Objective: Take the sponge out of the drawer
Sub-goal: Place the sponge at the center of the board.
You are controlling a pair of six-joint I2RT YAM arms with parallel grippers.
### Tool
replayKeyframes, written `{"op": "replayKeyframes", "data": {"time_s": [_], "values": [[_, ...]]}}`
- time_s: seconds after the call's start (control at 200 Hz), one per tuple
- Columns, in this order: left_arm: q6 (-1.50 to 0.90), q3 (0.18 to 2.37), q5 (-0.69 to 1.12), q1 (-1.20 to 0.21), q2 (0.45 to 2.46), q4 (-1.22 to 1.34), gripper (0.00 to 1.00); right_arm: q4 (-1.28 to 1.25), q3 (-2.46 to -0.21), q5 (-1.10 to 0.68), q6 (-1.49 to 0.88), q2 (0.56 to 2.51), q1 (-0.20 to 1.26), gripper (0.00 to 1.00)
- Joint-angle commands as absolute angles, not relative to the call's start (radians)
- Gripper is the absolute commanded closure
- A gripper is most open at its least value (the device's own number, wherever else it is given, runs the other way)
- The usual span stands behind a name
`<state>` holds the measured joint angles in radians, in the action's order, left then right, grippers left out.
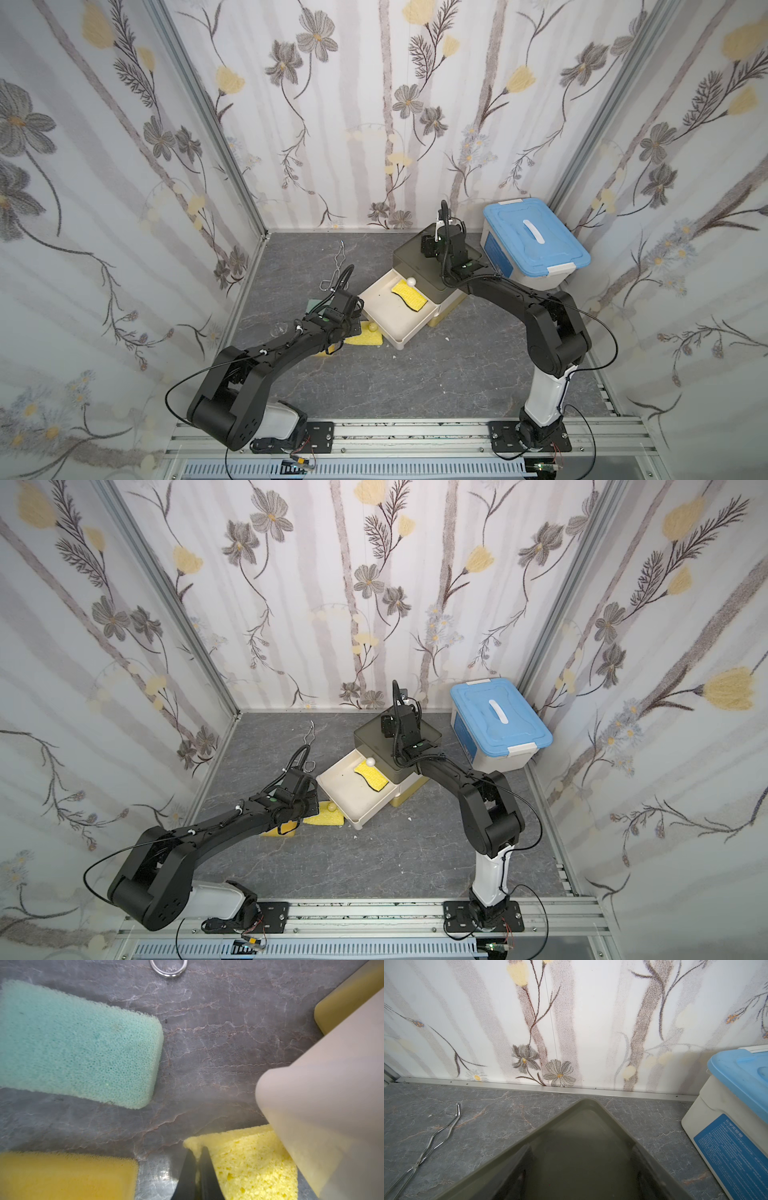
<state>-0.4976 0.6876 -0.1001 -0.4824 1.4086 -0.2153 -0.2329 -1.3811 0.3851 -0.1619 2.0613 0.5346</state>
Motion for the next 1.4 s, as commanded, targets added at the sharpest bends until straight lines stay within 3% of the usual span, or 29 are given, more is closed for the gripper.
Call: {"op": "replayKeyframes", "data": {"time_s": [0.0,1.104,1.394], "values": [[-0.466,0.691,-0.086,-0.479,1.432,-0.171,0.97,0.178,-1.350,0.258,-0.256,2.112,0.535,0.24],[-0.451,0.626,-0.040,-0.475,1.461,-0.116,0.95,0.196,-1.373,0.264,-0.256,2.139,0.535,0.24],[-0.443,0.595,-0.059,-0.474,1.342,-0.136,0.69,0.195,-1.376,0.260,-0.258,2.145,0.535,0.24]]}}
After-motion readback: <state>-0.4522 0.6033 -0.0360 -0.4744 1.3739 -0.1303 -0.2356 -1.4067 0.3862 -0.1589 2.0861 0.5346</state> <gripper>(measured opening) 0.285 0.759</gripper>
